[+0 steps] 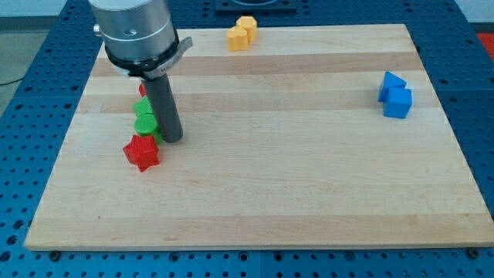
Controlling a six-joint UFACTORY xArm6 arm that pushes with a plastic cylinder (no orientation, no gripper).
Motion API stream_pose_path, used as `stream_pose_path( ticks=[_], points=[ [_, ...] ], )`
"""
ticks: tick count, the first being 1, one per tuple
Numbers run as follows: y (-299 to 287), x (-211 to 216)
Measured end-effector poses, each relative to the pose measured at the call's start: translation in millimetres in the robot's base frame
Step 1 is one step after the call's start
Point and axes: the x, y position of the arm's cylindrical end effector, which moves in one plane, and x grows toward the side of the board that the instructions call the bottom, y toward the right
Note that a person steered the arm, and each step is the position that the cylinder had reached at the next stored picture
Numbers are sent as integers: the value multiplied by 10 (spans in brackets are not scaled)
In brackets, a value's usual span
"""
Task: Push the blue blocks slightly towards left
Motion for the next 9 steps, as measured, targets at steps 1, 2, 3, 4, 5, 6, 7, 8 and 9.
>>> stream_pose_path(
  ticks=[1,2,3,4,5,6,7,8,9],
  points=[
    [-58,0],
    [-60,0],
    [33,1],
    [266,43],
    [709,54],
    [1306,54],
    [1990,54],
    [2700,54],
    [3507,72]
  ],
)
